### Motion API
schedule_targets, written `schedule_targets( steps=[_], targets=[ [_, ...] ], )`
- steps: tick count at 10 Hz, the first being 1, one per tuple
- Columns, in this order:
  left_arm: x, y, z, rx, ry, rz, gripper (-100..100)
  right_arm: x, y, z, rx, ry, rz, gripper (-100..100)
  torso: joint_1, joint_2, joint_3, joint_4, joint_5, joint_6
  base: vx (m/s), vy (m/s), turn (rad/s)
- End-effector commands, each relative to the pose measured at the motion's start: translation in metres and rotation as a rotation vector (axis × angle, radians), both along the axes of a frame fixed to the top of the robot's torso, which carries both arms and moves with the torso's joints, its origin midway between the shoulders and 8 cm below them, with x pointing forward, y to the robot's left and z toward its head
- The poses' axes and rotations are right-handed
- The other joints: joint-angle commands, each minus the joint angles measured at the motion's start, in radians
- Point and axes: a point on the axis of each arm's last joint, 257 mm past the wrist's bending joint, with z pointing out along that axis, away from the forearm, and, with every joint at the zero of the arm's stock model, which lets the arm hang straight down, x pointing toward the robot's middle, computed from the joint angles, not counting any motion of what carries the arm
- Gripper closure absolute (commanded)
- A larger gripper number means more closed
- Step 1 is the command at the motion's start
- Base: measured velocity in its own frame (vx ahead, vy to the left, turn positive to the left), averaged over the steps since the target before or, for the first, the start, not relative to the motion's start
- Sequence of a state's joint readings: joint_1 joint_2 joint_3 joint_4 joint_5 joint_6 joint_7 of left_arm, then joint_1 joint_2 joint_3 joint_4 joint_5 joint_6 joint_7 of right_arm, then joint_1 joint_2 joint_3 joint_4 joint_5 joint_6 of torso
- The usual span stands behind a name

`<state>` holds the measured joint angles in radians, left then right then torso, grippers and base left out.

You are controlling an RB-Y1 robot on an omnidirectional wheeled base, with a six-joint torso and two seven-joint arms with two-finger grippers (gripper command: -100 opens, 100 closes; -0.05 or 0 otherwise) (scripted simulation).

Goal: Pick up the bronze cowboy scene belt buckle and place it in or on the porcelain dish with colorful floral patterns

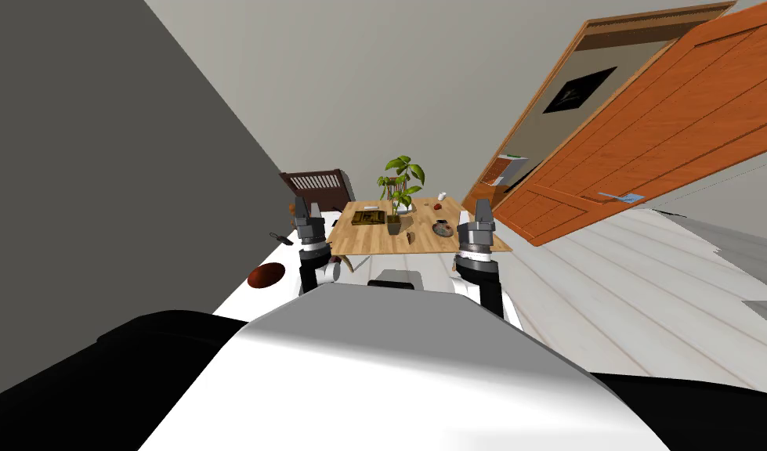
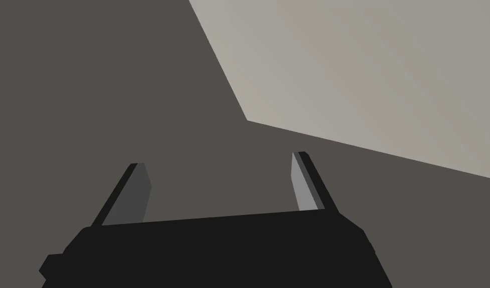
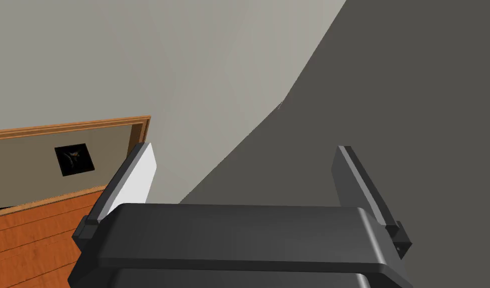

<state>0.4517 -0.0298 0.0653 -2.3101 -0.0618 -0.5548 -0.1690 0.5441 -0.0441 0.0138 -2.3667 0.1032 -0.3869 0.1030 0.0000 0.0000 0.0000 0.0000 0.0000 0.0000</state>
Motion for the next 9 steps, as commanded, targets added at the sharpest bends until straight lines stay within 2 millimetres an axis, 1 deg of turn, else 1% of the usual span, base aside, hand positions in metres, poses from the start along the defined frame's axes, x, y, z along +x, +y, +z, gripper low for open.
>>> schedule_targets(
  steps=[1,3,5,7,9],
  targets=[
    [0.0,0.0,0.0,0.0,0.0,0.0,0,0.007,0.004,-0.009,-0.029,0.031,0.012,-100,0.0,0.0,0.0,0.0,0.0,0.0,-0.015,0.013,0.058],
    [0.0,0.0,0.0,0.0,0.0,0.0,0,0.016,0.007,-0.022,-0.059,0.073,0.021,-100,0.001,0.002,0.001,0.0,0.0,0.0,-0.045,0.013,0.063],
    [0.0,0.0,0.0,0.0,0.0,0.0,0,0.028,0.01,-0.041,-0.094,0.131,0.028,-100,0.001,0.003,0.002,0.001,0.0,0.0,-0.058,0.018,0.082],
    [0.0,0.0,0.0,0.0,0.0,0.0,0,0.041,0.013,-0.066,-0.135,0.202,0.032,-100,0.002,0.004,0.002,0.001,0.0,0.0,-0.064,0.029,0.099],
    [0.0,0.0,0.0,0.0,0.0,0.0,0,0.055,0.013,-0.094,-0.185,0.283,0.032,-100,0.001,0.005,0.003,0.001,0.0,0.0,-0.084,0.024,0.146]
  ],
)
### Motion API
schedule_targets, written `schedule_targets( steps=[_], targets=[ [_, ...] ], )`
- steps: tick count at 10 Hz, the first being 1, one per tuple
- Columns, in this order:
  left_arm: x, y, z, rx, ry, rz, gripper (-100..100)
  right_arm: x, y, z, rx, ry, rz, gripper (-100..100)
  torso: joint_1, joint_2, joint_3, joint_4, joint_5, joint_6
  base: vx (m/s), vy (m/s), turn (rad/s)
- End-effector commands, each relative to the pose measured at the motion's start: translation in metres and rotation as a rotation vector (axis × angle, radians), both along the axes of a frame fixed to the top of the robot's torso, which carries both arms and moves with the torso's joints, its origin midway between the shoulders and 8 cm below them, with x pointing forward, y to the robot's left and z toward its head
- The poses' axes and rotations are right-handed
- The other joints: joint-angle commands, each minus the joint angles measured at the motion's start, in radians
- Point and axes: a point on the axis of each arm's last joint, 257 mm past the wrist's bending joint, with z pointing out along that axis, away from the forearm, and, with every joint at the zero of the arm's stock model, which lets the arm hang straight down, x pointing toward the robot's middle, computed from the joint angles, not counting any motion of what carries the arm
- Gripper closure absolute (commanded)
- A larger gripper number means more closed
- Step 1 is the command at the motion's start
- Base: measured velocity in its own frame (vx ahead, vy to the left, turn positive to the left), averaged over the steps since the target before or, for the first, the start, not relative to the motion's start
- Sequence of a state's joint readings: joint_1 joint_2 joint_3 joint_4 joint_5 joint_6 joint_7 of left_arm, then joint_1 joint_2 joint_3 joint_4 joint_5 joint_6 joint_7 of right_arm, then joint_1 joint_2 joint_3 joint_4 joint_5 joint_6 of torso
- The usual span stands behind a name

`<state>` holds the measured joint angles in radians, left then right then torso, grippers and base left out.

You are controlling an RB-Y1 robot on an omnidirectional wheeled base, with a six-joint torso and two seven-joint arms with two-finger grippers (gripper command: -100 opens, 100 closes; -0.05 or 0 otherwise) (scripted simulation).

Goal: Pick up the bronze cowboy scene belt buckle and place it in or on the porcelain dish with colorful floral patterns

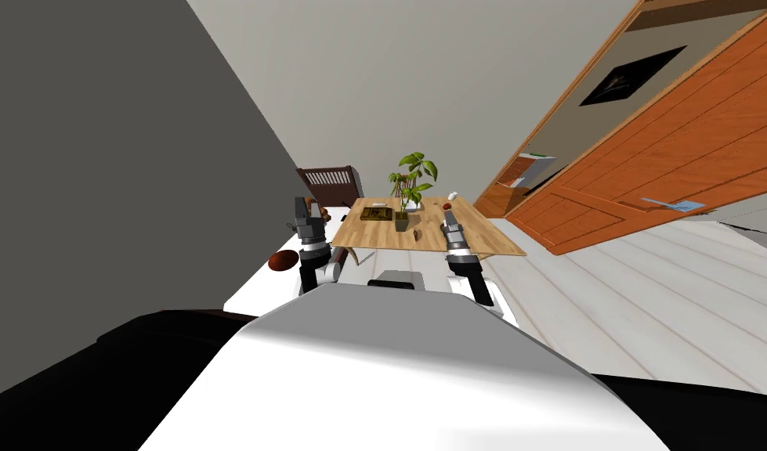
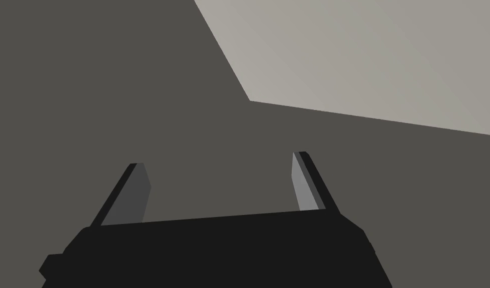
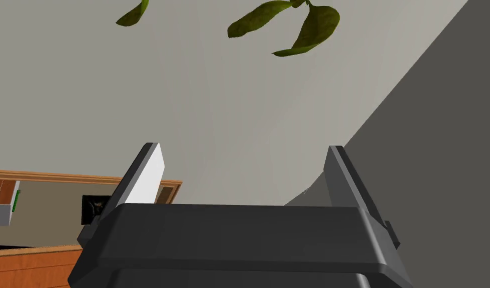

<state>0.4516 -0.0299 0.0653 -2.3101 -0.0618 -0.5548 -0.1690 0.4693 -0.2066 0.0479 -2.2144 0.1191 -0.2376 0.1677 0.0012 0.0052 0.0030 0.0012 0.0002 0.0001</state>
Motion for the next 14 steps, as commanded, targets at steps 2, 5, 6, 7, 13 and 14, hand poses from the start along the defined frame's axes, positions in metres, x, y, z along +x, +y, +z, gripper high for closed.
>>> schedule_targets(
  steps=[2,5,6,7,13,14],
  targets=[
    [0.0,0.0,0.0,0.0,0.0,0.0,0,0.017,-0.003,-0.042,-0.079,0.117,-0.005,-100,0.001,0.0,0.0,0.0,0.0,0.0,-0.074,0.039,0.086],
    [0.0,0.0,0.0,0.0,0.0,0.0,0,0.033,-0.012,-0.094,-0.185,0.253,-0.015,-100,0.001,-0.001,0.0,0.0,0.0,0.0,-0.069,0.038,0.142],
    [0.0,0.0,0.0,0.0,0.0,0.0,0,0.033,-0.013,-0.095,-0.185,0.255,-0.016,-100,0.001,-0.001,0.0,0.0,0.0,0.0,-0.042,0.028,0.034],
    [0.0,0.0,0.0,0.0,0.0,0.0,0,0.037,-0.018,-0.113,-0.223,0.302,-0.022,-100,0.0,-0.002,-0.001,0.0,0.0,0.0,-0.036,0.027,0.085],
    [0.0,0.0,0.0,0.0,0.0,0.0,0,0.044,-0.051,-0.187,-0.381,0.49,-0.057,-100,0.001,-0.004,-0.002,-0.001,0.0,0.0,-0.018,0.039,0.095],
    [0.0,0.0,0.0,0.0,0.0,0.0,0,0.045,-0.06,-0.201,-0.419,0.527,-0.066,-100,0.001,-0.005,-0.003,-0.001,0.0,0.0,0.012,0.052,0.151]
  ],
)
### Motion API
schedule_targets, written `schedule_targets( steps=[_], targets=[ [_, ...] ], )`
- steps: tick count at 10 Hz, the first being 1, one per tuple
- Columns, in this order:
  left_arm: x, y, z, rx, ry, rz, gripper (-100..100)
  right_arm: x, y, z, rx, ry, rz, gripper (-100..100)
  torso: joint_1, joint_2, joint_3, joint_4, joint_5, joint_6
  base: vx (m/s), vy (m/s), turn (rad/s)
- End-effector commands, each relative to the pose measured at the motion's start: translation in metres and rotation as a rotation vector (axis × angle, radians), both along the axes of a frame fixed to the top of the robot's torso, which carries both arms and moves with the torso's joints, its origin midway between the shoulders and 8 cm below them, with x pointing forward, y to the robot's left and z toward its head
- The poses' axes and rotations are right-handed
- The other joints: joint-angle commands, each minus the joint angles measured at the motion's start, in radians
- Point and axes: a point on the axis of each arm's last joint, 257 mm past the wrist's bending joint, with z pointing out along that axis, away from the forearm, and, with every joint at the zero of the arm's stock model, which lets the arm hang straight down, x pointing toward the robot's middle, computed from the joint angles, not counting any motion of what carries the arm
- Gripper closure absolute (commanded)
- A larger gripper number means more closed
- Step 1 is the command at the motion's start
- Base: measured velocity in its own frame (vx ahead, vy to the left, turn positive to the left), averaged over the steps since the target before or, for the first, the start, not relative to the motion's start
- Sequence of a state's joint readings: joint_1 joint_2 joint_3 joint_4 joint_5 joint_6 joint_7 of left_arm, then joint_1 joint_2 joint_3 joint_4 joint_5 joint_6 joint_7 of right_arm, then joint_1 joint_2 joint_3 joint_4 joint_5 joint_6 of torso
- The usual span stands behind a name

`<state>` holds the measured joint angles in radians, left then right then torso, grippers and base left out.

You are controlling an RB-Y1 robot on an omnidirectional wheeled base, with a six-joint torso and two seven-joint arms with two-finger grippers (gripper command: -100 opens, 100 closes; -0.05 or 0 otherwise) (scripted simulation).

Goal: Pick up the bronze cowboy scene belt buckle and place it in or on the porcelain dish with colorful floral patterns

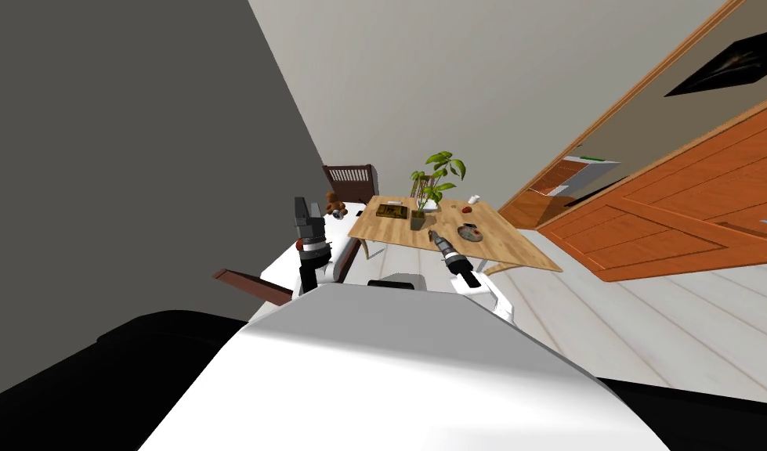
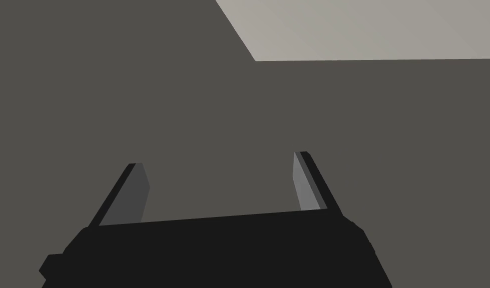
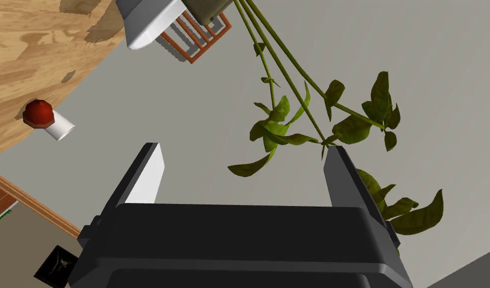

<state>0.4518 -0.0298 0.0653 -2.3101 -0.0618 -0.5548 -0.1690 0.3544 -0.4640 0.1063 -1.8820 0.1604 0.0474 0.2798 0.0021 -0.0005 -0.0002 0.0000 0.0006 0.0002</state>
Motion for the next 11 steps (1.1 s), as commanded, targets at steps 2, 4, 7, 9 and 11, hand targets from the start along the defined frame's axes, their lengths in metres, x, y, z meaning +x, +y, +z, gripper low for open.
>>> schedule_targets(
  steps=[2,4,7,9,11],
  targets=[
    [0.0,0.0,0.0,0.0,0.0,0.0,0,0.001,-0.021,-0.029,-0.066,0.073,-0.019,-100,-0.001,0.0,0.0,0.0,0.0,0.0,0.012,0.039,0.083],
    [0.0,0.0,0.0,0.0,0.0,0.0,0,-0.002,-0.035,-0.048,-0.106,0.122,-0.034,-100,0.0,-0.001,-0.001,0.0,0.0,0.0,0.028,0.05,0.095],
    [0.0,0.0,0.0,0.0,0.0,0.0,0,-0.014,-0.077,-0.091,-0.218,0.241,-0.07,-100,0.0,-0.003,-0.001,-0.001,0.0,0.0,0.052,0.052,0.127],
    [0.0,0.0,0.0,0.0,0.0,0.0,0,-0.022,-0.096,-0.11,-0.256,0.291,-0.09,-100,-0.001,-0.003,-0.002,-0.001,0.0,0.0,0.055,0.029,0.058],
    [0.0,0.0,0.0,0.0,0.0,0.0,0,-0.029,-0.113,-0.123,-0.291,0.331,-0.105,-100,-0.001,-0.004,-0.002,-0.001,0.0,0.0,0.071,0.028,0.085]
  ],
)
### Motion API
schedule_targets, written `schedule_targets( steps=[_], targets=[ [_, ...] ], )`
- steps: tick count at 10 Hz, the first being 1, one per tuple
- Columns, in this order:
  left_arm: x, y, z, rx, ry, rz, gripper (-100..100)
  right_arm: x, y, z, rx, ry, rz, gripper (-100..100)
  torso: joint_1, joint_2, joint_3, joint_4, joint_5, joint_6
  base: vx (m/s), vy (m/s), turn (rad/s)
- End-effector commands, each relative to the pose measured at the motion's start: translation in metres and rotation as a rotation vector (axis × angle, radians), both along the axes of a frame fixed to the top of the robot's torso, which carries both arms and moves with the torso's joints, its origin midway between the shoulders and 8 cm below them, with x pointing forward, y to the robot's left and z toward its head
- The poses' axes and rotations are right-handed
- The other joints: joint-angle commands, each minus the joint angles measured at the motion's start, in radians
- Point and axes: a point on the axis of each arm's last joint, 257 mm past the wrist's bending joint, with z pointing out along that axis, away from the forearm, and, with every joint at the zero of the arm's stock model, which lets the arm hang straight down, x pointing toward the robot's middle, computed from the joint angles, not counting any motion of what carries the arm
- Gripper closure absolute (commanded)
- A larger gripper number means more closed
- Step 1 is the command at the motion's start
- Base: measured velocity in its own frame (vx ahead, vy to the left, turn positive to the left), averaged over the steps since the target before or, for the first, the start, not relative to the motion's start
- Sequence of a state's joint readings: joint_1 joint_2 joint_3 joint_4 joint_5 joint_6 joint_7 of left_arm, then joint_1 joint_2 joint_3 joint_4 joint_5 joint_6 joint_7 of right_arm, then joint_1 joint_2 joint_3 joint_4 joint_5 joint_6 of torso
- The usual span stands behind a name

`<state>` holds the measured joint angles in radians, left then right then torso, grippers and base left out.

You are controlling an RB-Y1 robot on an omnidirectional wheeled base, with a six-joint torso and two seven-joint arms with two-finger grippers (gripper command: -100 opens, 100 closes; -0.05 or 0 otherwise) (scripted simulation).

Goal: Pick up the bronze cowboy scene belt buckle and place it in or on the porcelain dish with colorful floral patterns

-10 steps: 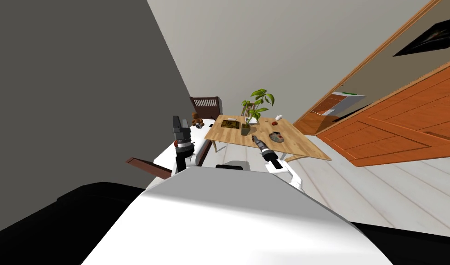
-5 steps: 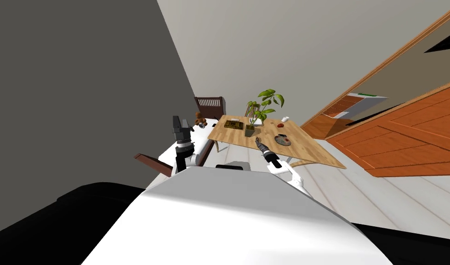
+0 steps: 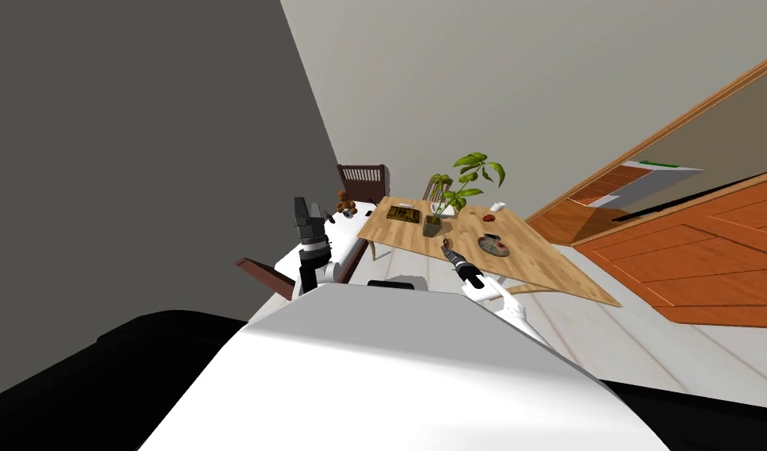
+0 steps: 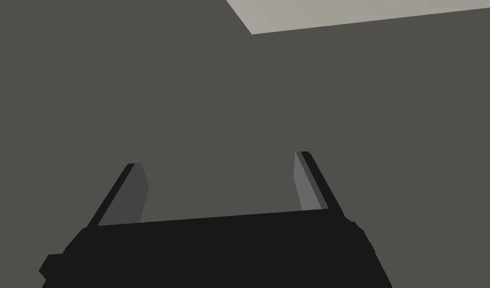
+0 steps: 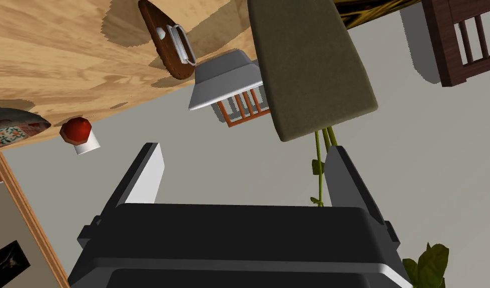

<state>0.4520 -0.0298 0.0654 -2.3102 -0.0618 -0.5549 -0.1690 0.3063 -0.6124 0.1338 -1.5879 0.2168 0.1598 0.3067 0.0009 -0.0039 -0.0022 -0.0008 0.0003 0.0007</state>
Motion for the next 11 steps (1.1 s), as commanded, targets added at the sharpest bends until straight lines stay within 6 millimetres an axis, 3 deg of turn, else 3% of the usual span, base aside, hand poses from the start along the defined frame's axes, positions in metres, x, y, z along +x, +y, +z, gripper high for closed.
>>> schedule_targets(
  steps=[1,4,7,9,10,11],
  targets=[
    [0.0,0.0,0.0,0.0,0.0,0.0,0,-0.007,-0.019,-0.015,-0.041,0.046,-0.017,-100,0.0,0.0,0.0,0.0,0.0,0.0,0.057,0.036,0.077],
    [0.0,0.0,0.0,0.0,0.0,0.0,0,-0.03,-0.066,-0.041,-0.136,0.143,-0.055,-100,0.002,-0.003,-0.001,0.0,0.0,0.0,0.103,0.051,0.129],
    [0.0,0.0,0.0,0.0,0.0,0.0,0,-0.04,-0.084,-0.051,-0.166,0.18,-0.073,-100,-0.001,-0.001,0.0,0.0,0.0,0.0,0.07,0.013,0.052],
    [0.0,0.0,0.0,0.0,0.0,0.0,0,-0.057,-0.112,-0.062,-0.218,0.236,-0.097,-100,0.0,0.001,0.0,0.0,0.0,0.0,0.068,0.033,0.082],
    [0.0,0.0,0.0,0.0,0.0,0.0,0,-0.057,-0.112,-0.062,-0.218,0.236,-0.097,-100,0.001,0.0,0.0,0.0,0.0,0.0,0.071,0.017,0.039],
    [0.0,0.0,0.0,0.0,0.0,0.0,0,-0.064,-0.125,-0.066,-0.241,0.26,-0.108,-100,0.0,0.0,0.0,0.0,0.0,0.0,0.063,0.009,0.07]
  ],
)
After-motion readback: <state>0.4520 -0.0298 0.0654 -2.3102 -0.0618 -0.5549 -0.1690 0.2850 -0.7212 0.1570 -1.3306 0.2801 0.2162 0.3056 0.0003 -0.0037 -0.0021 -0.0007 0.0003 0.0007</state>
